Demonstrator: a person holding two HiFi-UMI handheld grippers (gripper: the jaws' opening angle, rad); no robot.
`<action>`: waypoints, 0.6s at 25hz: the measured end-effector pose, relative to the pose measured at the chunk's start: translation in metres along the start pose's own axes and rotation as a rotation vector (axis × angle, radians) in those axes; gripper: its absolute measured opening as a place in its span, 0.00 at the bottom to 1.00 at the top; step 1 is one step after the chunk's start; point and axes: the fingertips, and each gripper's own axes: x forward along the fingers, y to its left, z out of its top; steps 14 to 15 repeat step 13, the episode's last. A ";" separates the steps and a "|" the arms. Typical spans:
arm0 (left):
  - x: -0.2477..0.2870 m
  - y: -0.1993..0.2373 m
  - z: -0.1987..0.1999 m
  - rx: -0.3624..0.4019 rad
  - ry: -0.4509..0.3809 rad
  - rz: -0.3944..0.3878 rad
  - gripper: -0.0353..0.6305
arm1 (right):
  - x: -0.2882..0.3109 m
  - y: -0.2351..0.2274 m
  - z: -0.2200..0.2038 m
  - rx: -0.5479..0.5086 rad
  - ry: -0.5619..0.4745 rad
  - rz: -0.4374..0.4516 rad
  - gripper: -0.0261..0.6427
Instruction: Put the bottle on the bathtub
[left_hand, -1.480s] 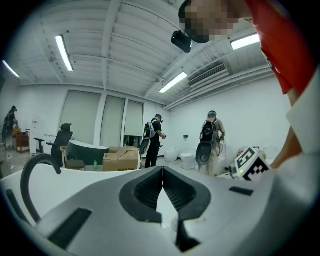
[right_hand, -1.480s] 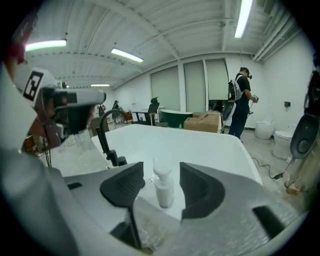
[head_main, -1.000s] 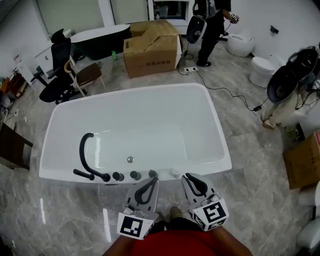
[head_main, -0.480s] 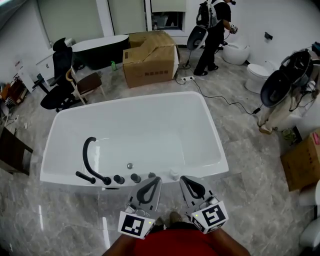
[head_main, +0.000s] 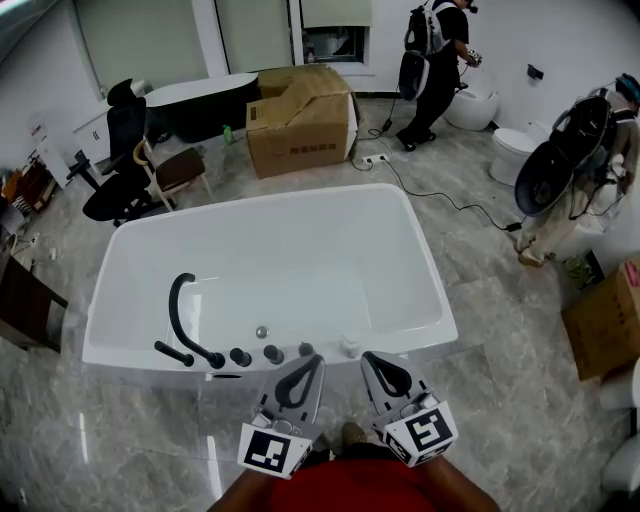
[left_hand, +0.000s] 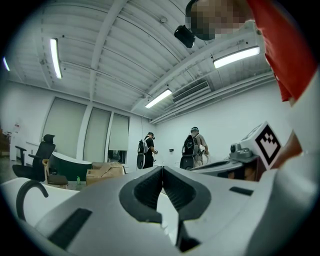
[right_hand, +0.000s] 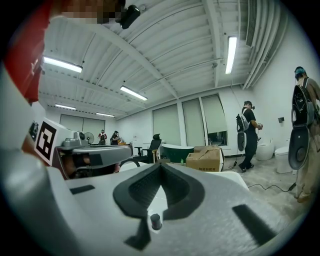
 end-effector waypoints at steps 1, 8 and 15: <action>0.000 -0.001 0.000 -0.001 0.000 0.000 0.07 | 0.000 -0.001 0.001 -0.002 -0.002 -0.002 0.05; 0.001 0.003 0.003 -0.002 -0.010 0.000 0.07 | 0.003 -0.003 0.006 -0.017 -0.003 -0.013 0.05; 0.003 0.007 0.001 -0.004 -0.016 0.002 0.07 | 0.008 -0.004 0.003 -0.025 0.000 -0.015 0.05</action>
